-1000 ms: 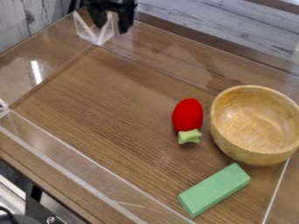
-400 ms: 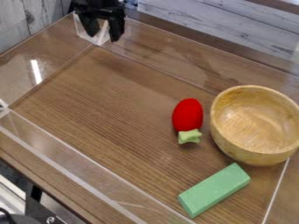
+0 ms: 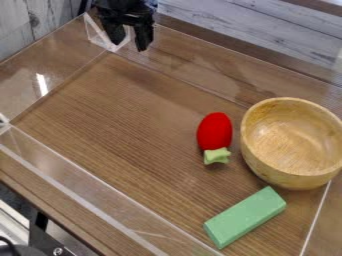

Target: Move the red object to the right side of the table

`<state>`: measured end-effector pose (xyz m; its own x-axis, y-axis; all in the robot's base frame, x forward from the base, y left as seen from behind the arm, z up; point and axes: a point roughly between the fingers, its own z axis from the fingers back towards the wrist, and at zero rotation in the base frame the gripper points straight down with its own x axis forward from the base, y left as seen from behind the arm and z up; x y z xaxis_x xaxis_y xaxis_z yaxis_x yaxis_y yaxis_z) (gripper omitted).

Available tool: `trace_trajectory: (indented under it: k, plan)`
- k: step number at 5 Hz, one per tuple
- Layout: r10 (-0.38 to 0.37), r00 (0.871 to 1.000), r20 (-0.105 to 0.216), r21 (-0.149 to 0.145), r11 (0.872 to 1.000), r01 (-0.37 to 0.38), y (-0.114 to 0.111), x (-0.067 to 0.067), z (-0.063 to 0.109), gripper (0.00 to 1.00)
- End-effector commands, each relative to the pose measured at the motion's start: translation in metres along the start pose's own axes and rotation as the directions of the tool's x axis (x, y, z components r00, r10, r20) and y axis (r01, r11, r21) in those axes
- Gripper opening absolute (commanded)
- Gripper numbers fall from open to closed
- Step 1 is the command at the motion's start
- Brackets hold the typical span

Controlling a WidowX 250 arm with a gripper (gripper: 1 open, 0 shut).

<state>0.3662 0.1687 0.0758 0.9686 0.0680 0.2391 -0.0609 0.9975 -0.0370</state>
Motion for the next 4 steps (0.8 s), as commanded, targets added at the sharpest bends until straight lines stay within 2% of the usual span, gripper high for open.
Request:
trace_trajectory:
  k: [1,2,3,4]
  plan:
    - [-0.014,0.996,0.092,0.039,0.999,0.011,0.024,0.013,0.023,1.00]
    - [0.059,0.993,0.101,0.056,0.996,-0.065,0.040,0.014,0.016,1.00]
    - [0.109,0.988,0.110,0.056,0.992,-0.116,0.045,0.012,0.010,1.00]
    - [0.084,0.990,0.113,0.035,0.995,-0.089,0.033,0.010,0.014,1.00]
